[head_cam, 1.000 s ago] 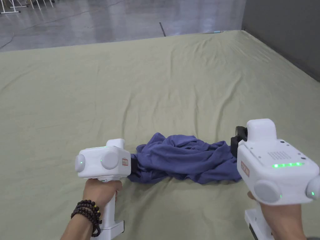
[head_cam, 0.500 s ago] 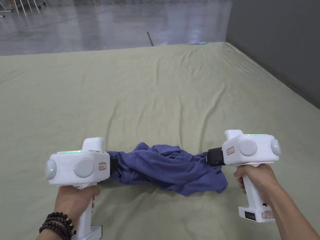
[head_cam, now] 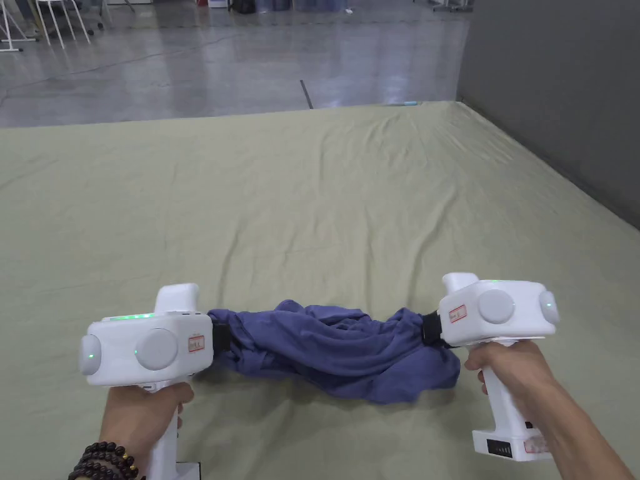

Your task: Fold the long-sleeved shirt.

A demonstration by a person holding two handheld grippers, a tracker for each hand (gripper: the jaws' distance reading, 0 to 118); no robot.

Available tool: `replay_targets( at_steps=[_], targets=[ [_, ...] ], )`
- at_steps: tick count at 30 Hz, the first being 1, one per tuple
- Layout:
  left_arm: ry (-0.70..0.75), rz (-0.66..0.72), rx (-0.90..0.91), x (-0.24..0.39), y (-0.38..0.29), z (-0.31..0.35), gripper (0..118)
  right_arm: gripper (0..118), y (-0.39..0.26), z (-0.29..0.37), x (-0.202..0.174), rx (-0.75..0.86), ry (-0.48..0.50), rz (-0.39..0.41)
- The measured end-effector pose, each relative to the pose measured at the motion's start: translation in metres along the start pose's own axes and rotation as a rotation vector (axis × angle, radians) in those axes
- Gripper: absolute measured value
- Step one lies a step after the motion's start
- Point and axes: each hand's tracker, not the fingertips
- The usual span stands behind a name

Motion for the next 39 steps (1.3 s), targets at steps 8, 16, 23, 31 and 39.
replay_targets(
  at_steps=[8, 16, 23, 31, 39],
  targets=[
    [-0.023, -0.002, 0.200, 0.003, 0.066, 0.060, 11, 7, 0.058, 0.075, -0.024, 0.281, 0.071, 0.053],
    [0.060, -0.026, 0.374, -0.018, 0.210, 0.092, 11, 7, 0.187, 0.124, -0.071, 0.433, 0.119, 0.141],
    [0.096, 0.005, 0.397, -0.023, 0.291, 0.098, 11, 7, 0.277, 0.136, -0.105, 0.501, 0.068, 0.133],
    [0.122, 0.018, 0.224, -0.034, 0.228, -0.001, 11, 7, 0.239, 0.012, -0.099, 0.255, 0.011, 0.157],
    [0.113, 0.028, -0.004, -0.046, 0.116, -0.086, 11, 7, 0.129, -0.104, -0.074, 0.028, -0.007, 0.084]
  ],
)
